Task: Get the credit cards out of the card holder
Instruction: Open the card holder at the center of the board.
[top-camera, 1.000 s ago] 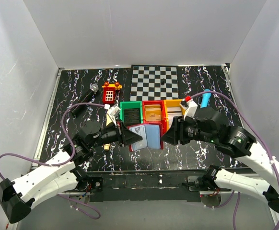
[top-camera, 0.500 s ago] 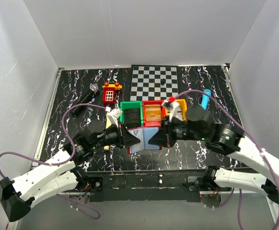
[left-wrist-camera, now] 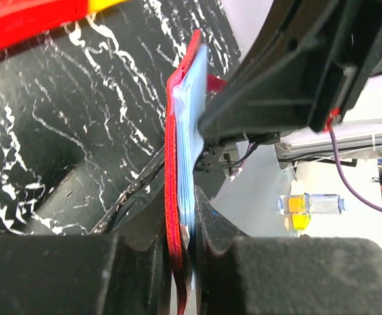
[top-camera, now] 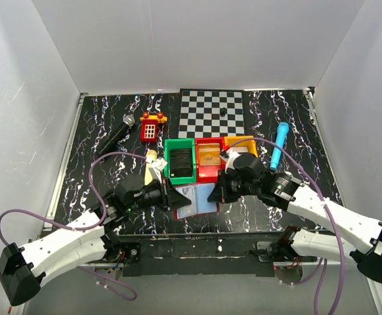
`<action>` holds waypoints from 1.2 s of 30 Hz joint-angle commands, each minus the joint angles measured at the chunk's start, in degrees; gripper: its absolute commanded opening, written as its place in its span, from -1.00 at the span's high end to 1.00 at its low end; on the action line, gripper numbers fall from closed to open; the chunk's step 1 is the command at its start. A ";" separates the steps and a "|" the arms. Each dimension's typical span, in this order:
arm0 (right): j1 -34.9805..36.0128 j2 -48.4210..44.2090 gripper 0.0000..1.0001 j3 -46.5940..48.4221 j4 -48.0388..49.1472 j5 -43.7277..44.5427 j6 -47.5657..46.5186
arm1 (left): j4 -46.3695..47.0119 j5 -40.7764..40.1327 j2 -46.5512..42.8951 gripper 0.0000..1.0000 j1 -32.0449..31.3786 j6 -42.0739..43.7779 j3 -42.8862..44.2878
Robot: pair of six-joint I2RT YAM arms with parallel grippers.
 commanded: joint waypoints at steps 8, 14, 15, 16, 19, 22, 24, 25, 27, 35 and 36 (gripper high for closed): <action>-2.55 -7.66 0.97 -5.66 -1.08 4.26 -0.17 | 11.21 -1.69 9.86 1.00 -0.18 -1.14 -5.58; -2.55 -6.78 0.97 -6.36 -0.48 2.77 -0.35 | 26.30 -1.60 23.23 1.00 -0.18 -5.00 -9.26; -2.55 -6.09 0.97 -6.71 0.22 2.77 -0.26 | 28.08 -1.34 25.59 1.00 -0.18 -5.53 -9.36; -2.55 -5.47 0.97 -6.98 0.84 2.77 -0.17 | 29.31 -1.08 27.71 1.00 -0.18 -5.54 -9.10; -2.55 -2.57 0.97 -7.60 2.60 3.64 0.00 | 30.73 -0.72 31.59 1.00 -0.18 -4.92 -7.69; -2.55 1.64 0.97 -6.90 2.25 5.57 -0.26 | 29.86 -1.25 32.12 1.00 -0.18 -4.31 -7.08; -2.55 4.46 0.97 -6.89 3.21 6.02 -0.35 | 28.11 -2.47 31.25 1.00 -0.18 -3.96 -7.16; -2.55 5.95 0.97 -7.16 4.09 6.02 -0.35 | 27.05 -3.00 30.90 1.00 -0.09 -3.61 -7.08; -2.55 9.46 0.97 -7.33 5.76 5.58 -0.17 | 24.94 -3.88 30.02 0.96 -0.09 -2.55 -6.90; -2.55 19.84 0.97 -6.28 7.26 5.32 0.62 | 18.26 -5.99 28.08 0.27 0.52 0.26 -7.25; -2.55 20.46 0.97 -6.28 7.26 5.23 0.62 | 17.99 -6.08 28.08 0.18 0.61 0.35 -7.34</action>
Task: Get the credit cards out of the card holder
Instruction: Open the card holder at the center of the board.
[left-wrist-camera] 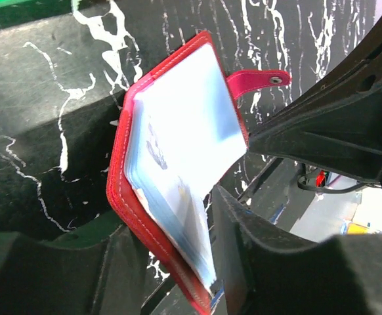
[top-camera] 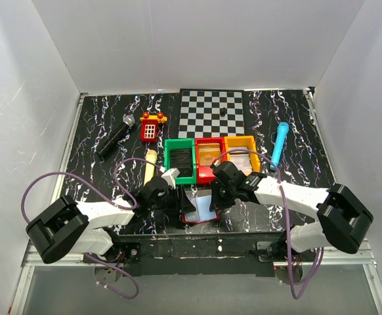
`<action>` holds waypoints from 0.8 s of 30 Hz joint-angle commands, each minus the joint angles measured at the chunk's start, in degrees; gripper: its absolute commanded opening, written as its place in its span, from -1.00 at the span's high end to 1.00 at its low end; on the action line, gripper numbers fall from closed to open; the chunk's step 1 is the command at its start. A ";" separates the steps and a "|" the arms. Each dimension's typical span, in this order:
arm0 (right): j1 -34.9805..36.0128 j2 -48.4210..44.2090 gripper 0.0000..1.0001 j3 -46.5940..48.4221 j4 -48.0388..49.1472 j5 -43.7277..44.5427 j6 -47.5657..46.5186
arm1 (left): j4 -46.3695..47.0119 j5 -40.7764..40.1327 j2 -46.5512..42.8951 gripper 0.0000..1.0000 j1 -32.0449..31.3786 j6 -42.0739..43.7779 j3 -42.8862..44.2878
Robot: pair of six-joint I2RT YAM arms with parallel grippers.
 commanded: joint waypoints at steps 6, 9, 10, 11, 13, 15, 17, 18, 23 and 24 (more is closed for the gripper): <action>-1.22 4.26 0.97 1.70 1.66 -0.02 0.29 | -9.59 -2.04 -2.76 -0.05 1.25 3.06 3.29; -1.93 4.79 0.97 1.97 0.79 -0.28 0.20 | -17.40 -4.32 -6.97 -0.07 1.51 4.73 5.40; -2.19 4.79 0.97 1.79 0.70 -0.37 0.03 | -20.74 -5.28 -9.42 -0.07 1.42 5.26 5.84; -2.37 4.79 0.97 1.53 0.70 -0.54 0.12 | -24.51 -6.25 -11.97 -0.08 1.60 5.88 6.11; -2.63 4.26 0.97 1.18 0.70 -0.72 0.03 | -30.40 -8.18 -17.32 -0.14 1.77 7.02 6.72; -2.72 3.65 0.97 1.00 0.43 -0.90 -0.23 | -35.60 -9.42 -22.95 -0.19 1.95 7.55 7.07; -2.72 2.77 0.97 0.82 0.08 -0.99 -0.50 | -38.60 -10.21 -28.14 -0.22 2.04 7.03 6.72; -2.72 2.33 0.97 0.65 -0.18 -0.81 -0.76 | -39.22 -10.21 -30.51 -0.23 2.12 6.50 6.72; -2.72 -3.73 0.80 -0.06 0.52 -0.02 -2.43 | -33.19 -7.94 -32.22 -0.21 2.30 4.83 5.50; -2.72 -4.43 0.67 0.29 0.61 -0.02 -2.95 | -30.81 -7.23 -30.56 -0.17 2.21 4.30 4.97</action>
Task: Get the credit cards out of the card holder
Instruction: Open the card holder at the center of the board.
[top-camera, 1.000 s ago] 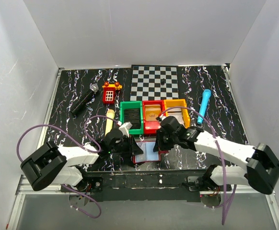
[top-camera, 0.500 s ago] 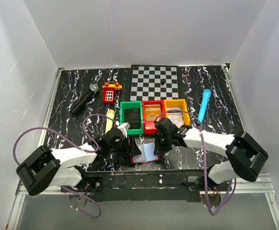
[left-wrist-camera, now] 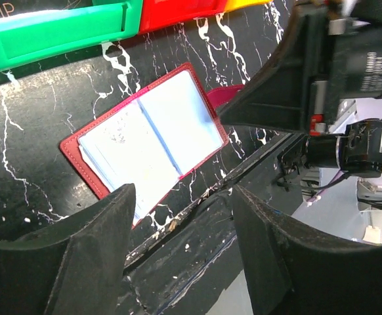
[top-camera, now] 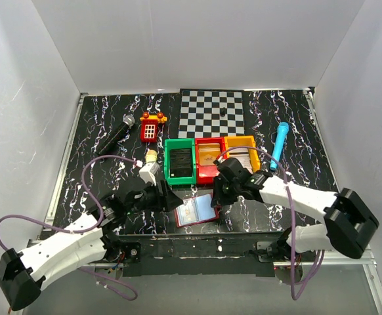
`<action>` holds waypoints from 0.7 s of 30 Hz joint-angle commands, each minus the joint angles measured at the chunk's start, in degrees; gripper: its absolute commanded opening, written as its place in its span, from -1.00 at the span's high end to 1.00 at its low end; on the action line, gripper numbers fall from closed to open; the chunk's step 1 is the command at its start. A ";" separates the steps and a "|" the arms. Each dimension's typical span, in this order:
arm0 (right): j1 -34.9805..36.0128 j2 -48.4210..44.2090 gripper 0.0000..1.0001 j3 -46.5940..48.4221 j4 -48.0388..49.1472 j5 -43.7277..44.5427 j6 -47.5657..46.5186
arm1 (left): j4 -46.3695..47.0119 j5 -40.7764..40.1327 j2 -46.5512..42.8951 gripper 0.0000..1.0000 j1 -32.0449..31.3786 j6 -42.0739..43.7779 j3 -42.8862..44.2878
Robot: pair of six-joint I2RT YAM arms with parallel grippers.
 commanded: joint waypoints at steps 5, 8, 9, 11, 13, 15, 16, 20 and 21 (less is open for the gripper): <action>-0.10 -3.13 0.45 3.32 1.59 -0.81 -4.24 | 10.94 2.92 14.05 0.11 0.31 -2.51 -1.64; 0.34 -0.49 0.48 4.38 3.96 -2.74 -4.59 | 14.11 3.10 18.09 0.20 0.23 -2.86 -2.87; 0.52 0.65 0.49 4.47 4.93 -3.44 -4.59 | 15.08 3.45 19.24 0.22 0.22 -2.86 -2.96; 0.69 2.76 0.53 4.73 5.55 -4.68 -4.42 | 15.09 3.28 20.74 0.27 0.22 -3.03 -3.05; 0.61 4.17 0.55 4.73 5.20 -4.51 -4.24 | 15.09 2.58 21.45 0.30 0.22 -3.03 -3.57; 0.61 4.87 0.57 4.47 4.24 -4.42 -4.15 | 14.65 1.61 22.41 0.32 0.22 -3.03 -3.93; 0.61 5.05 0.57 4.21 3.71 -4.50 -4.06 | 14.47 1.17 23.02 0.34 0.14 -2.95 -3.75; 0.69 3.74 0.57 1.75 3.00 -4.68 -3.01 | 12.89 -0.50 26.89 0.38 0.22 -1.72 -1.38; 0.61 3.21 0.57 1.22 2.92 -4.85 -2.66 | 13.06 -0.59 27.68 0.38 0.22 -1.37 -0.86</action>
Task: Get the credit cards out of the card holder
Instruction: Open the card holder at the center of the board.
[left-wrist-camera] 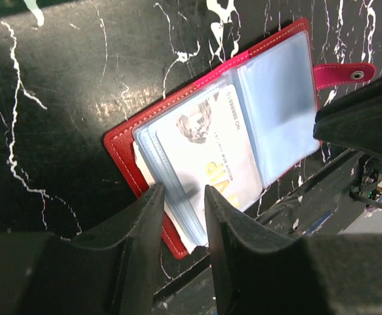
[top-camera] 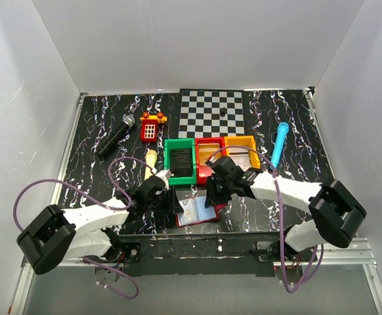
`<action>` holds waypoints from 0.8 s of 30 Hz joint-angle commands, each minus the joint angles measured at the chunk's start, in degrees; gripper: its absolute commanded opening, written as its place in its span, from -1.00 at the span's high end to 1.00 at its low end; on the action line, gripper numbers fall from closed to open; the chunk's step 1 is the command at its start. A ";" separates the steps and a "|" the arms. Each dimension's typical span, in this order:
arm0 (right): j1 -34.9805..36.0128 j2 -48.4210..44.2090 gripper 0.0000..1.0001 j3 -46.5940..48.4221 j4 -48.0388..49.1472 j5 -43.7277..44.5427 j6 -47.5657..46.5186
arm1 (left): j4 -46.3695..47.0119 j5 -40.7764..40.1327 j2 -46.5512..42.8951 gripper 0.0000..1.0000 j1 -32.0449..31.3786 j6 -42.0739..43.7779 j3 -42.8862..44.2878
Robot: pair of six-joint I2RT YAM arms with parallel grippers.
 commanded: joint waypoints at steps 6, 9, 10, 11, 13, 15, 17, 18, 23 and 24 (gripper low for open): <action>0.45 -3.18 0.58 -4.10 -0.54 -1.34 2.24 | 1.49 -1.44 6.83 0.38 0.23 3.61 5.54; 0.45 -4.23 0.58 -4.54 -0.98 -1.25 2.51 | 1.93 -1.09 8.42 0.37 0.31 4.31 6.51; 0.54 -4.85 0.58 -4.63 -1.15 -0.99 2.60 | 1.58 -1.26 8.42 0.37 0.23 4.40 6.95; 0.45 -5.64 0.58 -4.63 -1.59 -0.46 2.77 | 0.79 -1.35 8.16 0.37 0.22 4.40 7.48; 0.45 -7.48 0.55 -4.28 -2.64 0.68 2.77 | -1.05 -1.96 6.59 0.37 0.31 4.05 7.83; 0.45 -9.59 0.51 -2.80 -4.75 2.35 2.69 | -2.90 -2.67 3.51 0.34 0.14 3.53 7.22; 0.45 -11.52 0.49 -0.69 -6.68 4.02 1.64 | -4.74 -3.46 -1.05 0.27 0.31 2.65 5.99; 0.45 -12.40 0.49 0.10 -7.30 4.46 1.11 | -5.10 -3.72 -2.90 0.21 0.23 2.21 5.12; 0.45 -14.08 0.46 0.56 1.81 0.87 0.30 | 2.26 -0.74 -10.12 0.14 0.14 1.41 0.81; 0.37 -14.52 0.44 -0.84 6.53 -0.01 1.53 | 5.33 0.31 -10.65 0.14 0.22 1.41 -0.16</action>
